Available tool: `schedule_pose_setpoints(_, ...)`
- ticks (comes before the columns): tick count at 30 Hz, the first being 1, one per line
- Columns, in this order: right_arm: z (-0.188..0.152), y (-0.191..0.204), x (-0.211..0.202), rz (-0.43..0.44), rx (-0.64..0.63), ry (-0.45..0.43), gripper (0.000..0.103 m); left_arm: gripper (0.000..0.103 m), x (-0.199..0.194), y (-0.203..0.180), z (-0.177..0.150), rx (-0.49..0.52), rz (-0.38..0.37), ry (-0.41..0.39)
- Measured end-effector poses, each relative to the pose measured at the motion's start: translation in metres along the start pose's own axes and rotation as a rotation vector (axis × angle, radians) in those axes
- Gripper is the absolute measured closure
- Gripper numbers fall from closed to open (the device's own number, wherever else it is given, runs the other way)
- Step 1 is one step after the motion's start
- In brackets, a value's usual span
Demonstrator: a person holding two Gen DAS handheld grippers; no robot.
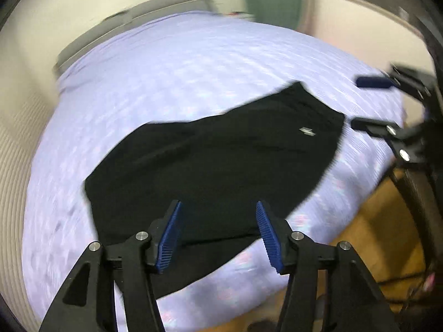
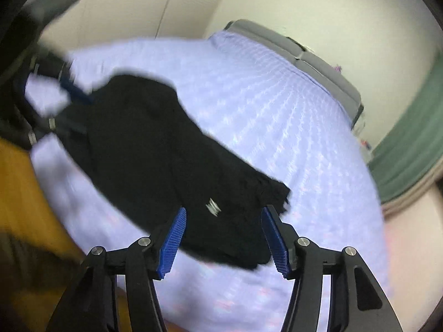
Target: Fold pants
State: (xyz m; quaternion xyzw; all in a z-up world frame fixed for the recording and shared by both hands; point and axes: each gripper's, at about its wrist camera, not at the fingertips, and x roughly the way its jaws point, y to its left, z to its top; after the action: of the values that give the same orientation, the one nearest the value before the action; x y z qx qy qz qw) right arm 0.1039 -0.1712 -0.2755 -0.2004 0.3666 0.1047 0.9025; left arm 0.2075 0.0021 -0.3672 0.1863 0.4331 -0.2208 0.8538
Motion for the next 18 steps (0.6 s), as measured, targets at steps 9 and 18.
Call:
schedule_pose_setpoints(9,0.093,0.054,0.089,0.185,0.231,-0.013,0.037,0.049,0.019,0.136,-0.031,-0.213,0.131,0.013)
schedule_pose_setpoints(18,0.147,0.131,0.191,0.323,0.181,0.082,0.038,0.049,0.040,0.211,-0.047,-0.243,0.155,-0.009)
